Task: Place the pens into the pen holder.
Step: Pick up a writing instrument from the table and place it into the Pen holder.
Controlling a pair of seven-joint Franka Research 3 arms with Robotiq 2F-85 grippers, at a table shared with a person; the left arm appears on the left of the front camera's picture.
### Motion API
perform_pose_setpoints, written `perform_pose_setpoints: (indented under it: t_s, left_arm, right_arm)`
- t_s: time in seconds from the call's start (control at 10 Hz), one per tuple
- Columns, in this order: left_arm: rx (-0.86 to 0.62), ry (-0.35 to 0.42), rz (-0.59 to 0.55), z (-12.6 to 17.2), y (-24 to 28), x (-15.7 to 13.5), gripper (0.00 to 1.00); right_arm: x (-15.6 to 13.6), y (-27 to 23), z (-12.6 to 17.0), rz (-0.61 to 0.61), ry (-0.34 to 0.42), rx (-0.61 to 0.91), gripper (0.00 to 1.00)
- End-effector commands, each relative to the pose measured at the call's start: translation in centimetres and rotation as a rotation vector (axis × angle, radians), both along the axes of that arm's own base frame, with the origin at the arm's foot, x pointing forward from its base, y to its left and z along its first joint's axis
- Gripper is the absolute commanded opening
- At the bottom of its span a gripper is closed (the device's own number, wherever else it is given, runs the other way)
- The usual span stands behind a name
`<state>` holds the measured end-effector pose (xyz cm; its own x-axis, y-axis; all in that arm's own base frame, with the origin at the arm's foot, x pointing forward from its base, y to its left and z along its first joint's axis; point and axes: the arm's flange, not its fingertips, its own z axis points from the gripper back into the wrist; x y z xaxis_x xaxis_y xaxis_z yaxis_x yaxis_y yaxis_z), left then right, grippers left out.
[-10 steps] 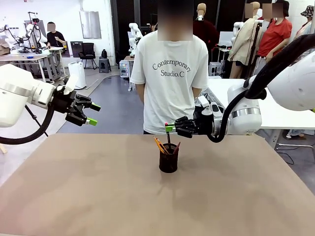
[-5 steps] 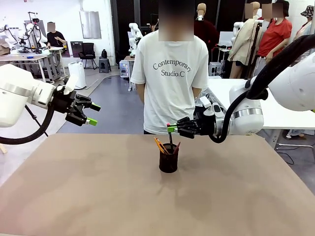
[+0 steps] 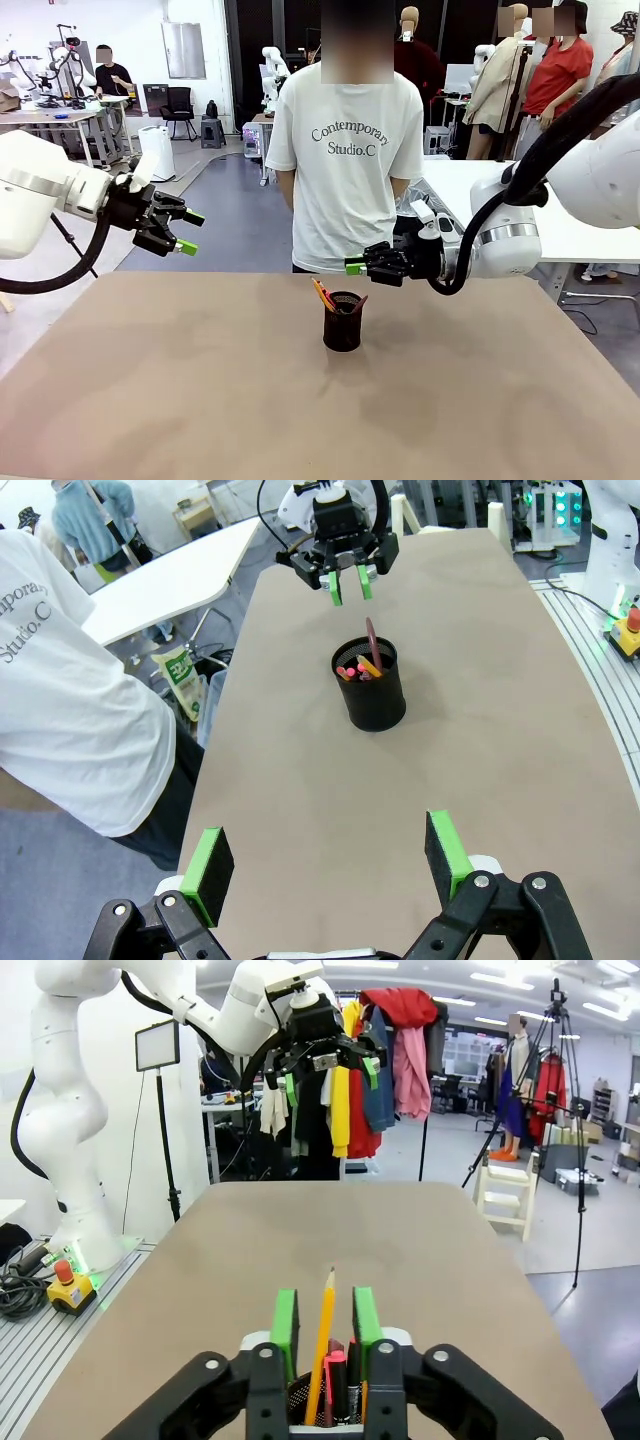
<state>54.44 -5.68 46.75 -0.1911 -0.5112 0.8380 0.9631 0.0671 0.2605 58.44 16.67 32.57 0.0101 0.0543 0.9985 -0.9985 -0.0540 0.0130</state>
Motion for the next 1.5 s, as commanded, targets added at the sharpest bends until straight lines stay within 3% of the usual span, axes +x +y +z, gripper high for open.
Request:
perform_pose_setpoints:
  t_s: [0.0,1.4]
  left_arm:
    - [-0.005,-0.009,-0.002,0.03,0.07,-0.02,1.00]
    - [-0.005,-0.009,-0.002,0.03,0.07,-0.02,1.00]
  right_arm:
    - [-0.15,-0.34,0.28,0.015,0.008,-0.002,0.97]
    - [0.04,-0.53,0.18,0.002,-0.002,-0.005,1.00]
